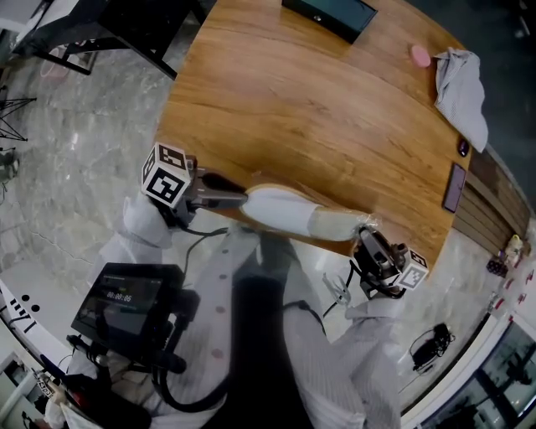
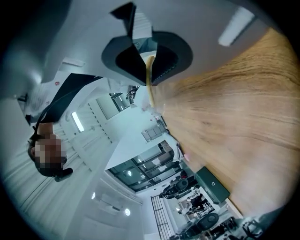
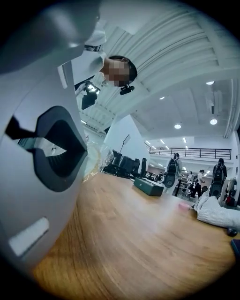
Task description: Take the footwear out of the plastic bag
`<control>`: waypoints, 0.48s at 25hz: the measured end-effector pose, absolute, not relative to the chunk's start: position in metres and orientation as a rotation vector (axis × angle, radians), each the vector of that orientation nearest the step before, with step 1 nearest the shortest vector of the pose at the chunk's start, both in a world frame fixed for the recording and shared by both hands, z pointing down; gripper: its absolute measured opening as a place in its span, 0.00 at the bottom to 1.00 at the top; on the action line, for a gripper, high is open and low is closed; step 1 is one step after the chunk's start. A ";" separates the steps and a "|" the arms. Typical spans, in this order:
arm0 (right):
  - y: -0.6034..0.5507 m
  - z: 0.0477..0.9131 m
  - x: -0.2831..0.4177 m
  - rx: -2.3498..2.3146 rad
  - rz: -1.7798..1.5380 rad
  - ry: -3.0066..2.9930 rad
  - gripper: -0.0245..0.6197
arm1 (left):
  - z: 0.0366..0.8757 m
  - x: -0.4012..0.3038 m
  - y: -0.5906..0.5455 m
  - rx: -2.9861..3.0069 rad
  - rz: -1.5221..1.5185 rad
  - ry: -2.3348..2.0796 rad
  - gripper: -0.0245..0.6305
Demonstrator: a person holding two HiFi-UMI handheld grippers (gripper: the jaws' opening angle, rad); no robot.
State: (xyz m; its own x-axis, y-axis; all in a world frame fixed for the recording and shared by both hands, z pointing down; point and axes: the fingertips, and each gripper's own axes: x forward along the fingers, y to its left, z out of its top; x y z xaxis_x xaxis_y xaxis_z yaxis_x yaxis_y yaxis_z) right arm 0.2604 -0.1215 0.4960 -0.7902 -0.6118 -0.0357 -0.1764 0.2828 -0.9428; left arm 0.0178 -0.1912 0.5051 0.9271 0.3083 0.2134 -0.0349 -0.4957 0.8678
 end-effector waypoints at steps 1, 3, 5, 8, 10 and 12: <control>-0.123 0.495 0.262 -0.721 -1.508 2.176 0.06 | 0.505 0.019 -0.191 2.064 0.431 0.191 0.09; -0.126 0.495 0.265 -0.753 -1.497 2.194 0.06 | 0.504 0.019 -0.192 2.081 0.429 0.182 0.08; -0.127 0.496 0.269 -0.787 -1.489 2.206 0.06 | 0.500 0.016 -0.195 2.088 0.404 0.171 0.08; -0.131 0.496 0.276 -0.827 -1.486 2.225 0.06 | 0.494 0.008 -0.204 2.101 0.383 0.140 0.08; -0.134 0.495 0.283 -0.854 -1.477 2.235 0.06 | 0.488 0.000 -0.212 2.115 0.389 0.107 0.08; -0.138 0.493 0.290 -0.880 -1.467 2.238 0.06 | 0.484 -0.009 -0.221 2.131 0.387 0.069 0.08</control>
